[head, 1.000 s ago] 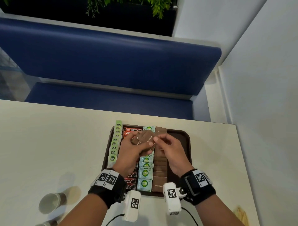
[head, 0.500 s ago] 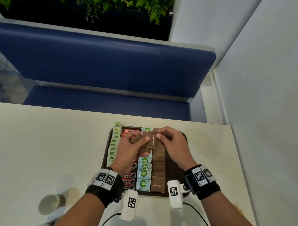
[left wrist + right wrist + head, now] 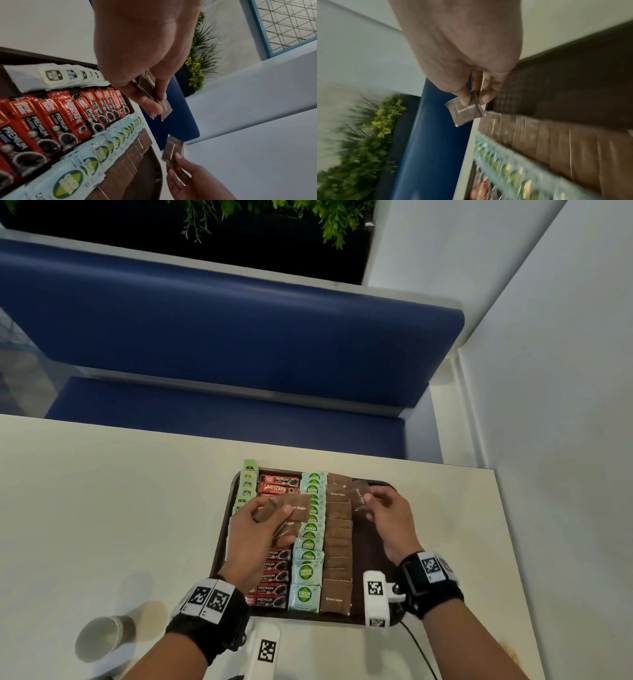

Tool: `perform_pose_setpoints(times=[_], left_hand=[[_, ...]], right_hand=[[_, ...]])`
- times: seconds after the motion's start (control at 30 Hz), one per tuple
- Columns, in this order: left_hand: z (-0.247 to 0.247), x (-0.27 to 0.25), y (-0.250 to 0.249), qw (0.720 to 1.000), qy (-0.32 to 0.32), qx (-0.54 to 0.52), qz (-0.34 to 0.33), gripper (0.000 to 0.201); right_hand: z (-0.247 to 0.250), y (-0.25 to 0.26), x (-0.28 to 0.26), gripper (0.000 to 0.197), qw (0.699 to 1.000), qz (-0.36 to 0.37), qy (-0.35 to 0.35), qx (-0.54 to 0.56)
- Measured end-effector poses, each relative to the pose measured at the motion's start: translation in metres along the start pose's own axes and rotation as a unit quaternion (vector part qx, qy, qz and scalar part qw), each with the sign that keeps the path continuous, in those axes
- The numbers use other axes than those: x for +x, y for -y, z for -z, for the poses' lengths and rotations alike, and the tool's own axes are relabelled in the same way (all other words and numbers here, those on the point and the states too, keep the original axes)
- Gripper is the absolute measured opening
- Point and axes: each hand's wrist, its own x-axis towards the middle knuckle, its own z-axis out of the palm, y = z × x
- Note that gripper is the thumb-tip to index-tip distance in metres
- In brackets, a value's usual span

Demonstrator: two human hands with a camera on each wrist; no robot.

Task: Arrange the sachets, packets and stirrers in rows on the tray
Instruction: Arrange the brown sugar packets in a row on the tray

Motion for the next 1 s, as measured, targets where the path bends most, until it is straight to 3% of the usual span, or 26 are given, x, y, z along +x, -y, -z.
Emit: perform_pose_setpoints(times=[0.1,0.27,0.4,0.73,1.0], left_hand=[[0.012,0.005,0.003,1.000,-0.013,-0.001,0.008,0.026],[0.023,0.010,0.010,1.000,-0.012,-0.012,0.016,0.029],[0.025,0.011,0.010,1.000,-0.009,-0.007,0.015,0.025],[0.022,0.018,0.012,1.000,-0.008,-0.002,0.017,0.029],[0.026,0.016,0.015,1.000,-0.012,-0.002,0.018,0.029]], right_hand=[[-0.001,-0.007,0.035,0.008,0.987,0.054,-0.019,-0.151],[-0.026,-0.020,0.064,0.013,0.946,0.108,0.075,-0.297],[-0.034,-0.035,0.073,0.023,0.935,0.110,0.081,-0.327],[-0.032,-0.039,0.064,0.014,0.908,0.114,0.100,-0.390],[-0.038,-0.039,0.060,0.012,0.900,0.132,0.050,-0.411]])
